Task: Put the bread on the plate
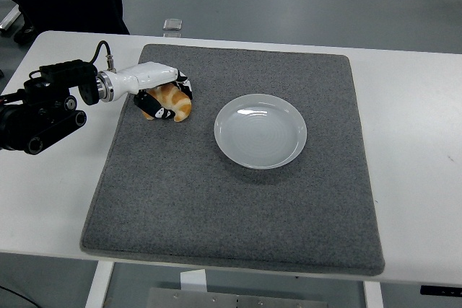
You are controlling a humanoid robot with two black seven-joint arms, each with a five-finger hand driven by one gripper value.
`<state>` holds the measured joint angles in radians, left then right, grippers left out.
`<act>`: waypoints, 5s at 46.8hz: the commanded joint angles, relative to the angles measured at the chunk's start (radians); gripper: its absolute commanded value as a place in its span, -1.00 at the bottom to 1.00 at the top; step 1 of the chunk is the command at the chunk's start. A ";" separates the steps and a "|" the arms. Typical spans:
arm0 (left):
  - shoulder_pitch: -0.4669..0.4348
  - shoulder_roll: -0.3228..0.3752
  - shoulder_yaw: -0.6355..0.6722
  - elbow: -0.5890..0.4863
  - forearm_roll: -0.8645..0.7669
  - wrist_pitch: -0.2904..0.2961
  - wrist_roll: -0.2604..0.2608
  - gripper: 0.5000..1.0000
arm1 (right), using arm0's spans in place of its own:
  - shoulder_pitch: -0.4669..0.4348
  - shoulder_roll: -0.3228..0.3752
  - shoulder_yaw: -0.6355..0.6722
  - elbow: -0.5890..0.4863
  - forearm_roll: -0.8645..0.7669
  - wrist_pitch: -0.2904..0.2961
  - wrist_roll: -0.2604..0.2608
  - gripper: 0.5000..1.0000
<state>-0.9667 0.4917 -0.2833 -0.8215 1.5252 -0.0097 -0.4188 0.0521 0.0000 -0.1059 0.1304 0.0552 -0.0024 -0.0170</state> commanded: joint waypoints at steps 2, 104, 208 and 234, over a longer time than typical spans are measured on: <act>-0.023 0.013 -0.016 -0.011 -0.011 0.000 0.000 -1.00 | 0.000 0.000 0.000 0.000 0.000 -0.001 0.000 0.81; -0.136 -0.188 0.095 -0.097 0.039 0.019 0.002 -1.00 | 0.000 0.000 0.000 0.000 0.000 -0.001 0.000 0.82; -0.115 -0.007 0.090 -0.209 -0.801 -0.015 0.000 0.99 | 0.000 0.000 0.000 0.000 0.000 -0.001 0.000 0.82; -0.104 0.094 0.073 -0.044 -1.280 -0.309 0.009 0.99 | 0.000 0.000 0.000 0.000 0.000 -0.001 0.000 0.82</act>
<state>-1.0716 0.5813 -0.2085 -0.8949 0.2896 -0.2800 -0.4119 0.0523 0.0000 -0.1058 0.1304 0.0552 -0.0027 -0.0169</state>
